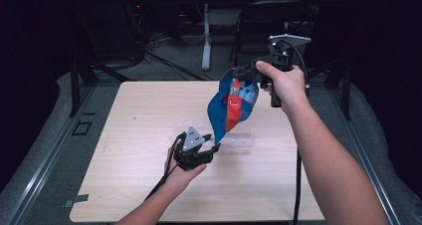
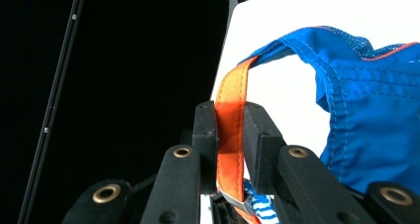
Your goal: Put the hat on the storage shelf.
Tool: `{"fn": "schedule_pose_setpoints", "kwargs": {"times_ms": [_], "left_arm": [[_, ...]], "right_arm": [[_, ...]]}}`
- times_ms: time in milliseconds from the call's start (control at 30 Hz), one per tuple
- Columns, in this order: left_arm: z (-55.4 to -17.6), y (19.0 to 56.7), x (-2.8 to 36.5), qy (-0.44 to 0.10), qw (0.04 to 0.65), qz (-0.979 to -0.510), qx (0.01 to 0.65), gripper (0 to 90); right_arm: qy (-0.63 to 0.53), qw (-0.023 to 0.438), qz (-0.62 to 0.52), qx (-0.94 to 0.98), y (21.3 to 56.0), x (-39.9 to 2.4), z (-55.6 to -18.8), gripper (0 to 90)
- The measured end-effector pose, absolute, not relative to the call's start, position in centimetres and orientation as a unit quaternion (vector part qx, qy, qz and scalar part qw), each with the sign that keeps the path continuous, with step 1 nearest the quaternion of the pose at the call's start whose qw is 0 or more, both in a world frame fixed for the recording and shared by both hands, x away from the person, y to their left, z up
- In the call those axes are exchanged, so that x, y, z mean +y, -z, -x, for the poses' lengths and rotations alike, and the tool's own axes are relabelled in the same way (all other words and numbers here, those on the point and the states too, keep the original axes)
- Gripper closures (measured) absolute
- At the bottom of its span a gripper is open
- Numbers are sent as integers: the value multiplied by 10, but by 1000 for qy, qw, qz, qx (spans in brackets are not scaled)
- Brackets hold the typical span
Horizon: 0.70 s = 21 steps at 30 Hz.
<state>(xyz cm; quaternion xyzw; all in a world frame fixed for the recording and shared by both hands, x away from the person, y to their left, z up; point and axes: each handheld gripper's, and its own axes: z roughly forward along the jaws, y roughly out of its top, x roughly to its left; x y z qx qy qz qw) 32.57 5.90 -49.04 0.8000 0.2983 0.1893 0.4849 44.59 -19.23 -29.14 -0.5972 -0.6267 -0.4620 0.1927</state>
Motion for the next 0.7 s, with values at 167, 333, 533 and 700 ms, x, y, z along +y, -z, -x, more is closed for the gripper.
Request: {"fn": "schedule_pose_setpoints", "kwargs": {"times_ms": [167,333,533,700], "left_arm": [[-330,493,51,-197,473,-803,303,599],[-334,496,48,-192,464,-808,309,726],[-335,497,53,-195,451,-814,311,824],[-335,498,61,-201,451,-812,311,853]], "right_arm": [[466,193,595,-626,291,-191,-445,781],[465,193,593,-628,290,-191,-444,781],[463,193,592,-631,290,-191,-444,780],[464,194,591,-630,293,-191,-444,780]]}}
